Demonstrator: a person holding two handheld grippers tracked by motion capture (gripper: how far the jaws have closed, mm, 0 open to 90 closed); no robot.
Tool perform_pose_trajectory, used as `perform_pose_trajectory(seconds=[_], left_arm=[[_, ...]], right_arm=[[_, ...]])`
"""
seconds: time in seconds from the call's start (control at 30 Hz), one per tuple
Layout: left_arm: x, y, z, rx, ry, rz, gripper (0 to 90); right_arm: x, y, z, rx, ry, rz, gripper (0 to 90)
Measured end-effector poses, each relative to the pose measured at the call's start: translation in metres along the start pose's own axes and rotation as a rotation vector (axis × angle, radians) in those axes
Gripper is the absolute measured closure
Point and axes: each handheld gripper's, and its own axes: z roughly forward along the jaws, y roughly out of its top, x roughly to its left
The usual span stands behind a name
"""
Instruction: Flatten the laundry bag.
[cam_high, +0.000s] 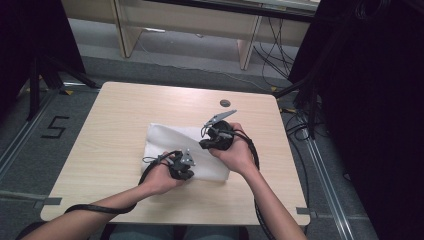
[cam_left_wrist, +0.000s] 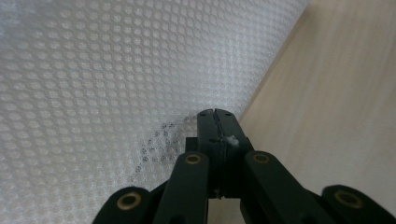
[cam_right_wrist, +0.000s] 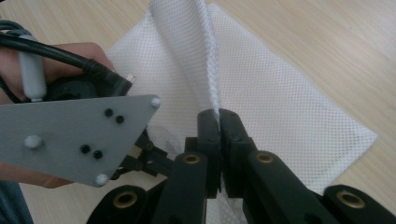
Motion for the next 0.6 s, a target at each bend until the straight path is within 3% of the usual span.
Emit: perform_pose_trajectory(seconds=[0.07, 0.23, 0.37, 0.53, 0.57, 0.6], left_arm=[[0.002, 0.002, 0.002, -0.002, 0.006, -0.009, 89.3], [0.003, 0.004, 0.002, -0.001, 0.006, -0.009, 88.6], [-0.004, 0.002, -0.007, -0.005, -0.016, 0.0, 88.8], [-0.011, -0.002, -0.009, 0.014, -0.024, 0.018, 89.2], [-0.012, -0.003, -0.006, 0.02, -0.024, 0.007, 89.3], [-0.012, -0.003, -0.006, 0.02, -0.024, 0.007, 89.4]], right_arm=[[0.002, 0.001, 0.0, 0.014, -0.002, 0.027, 88.8], [0.003, 0.002, -0.001, 0.016, 0.013, 0.041, 88.8], [0.0, 0.001, 0.0, -0.001, -0.006, 0.005, 88.8], [0.002, 0.001, 0.001, -0.012, -0.003, 0.022, 88.7], [0.001, 0.002, 0.001, -0.019, -0.002, -0.014, 88.7], [0.001, 0.002, 0.001, -0.019, -0.002, -0.014, 88.7]])
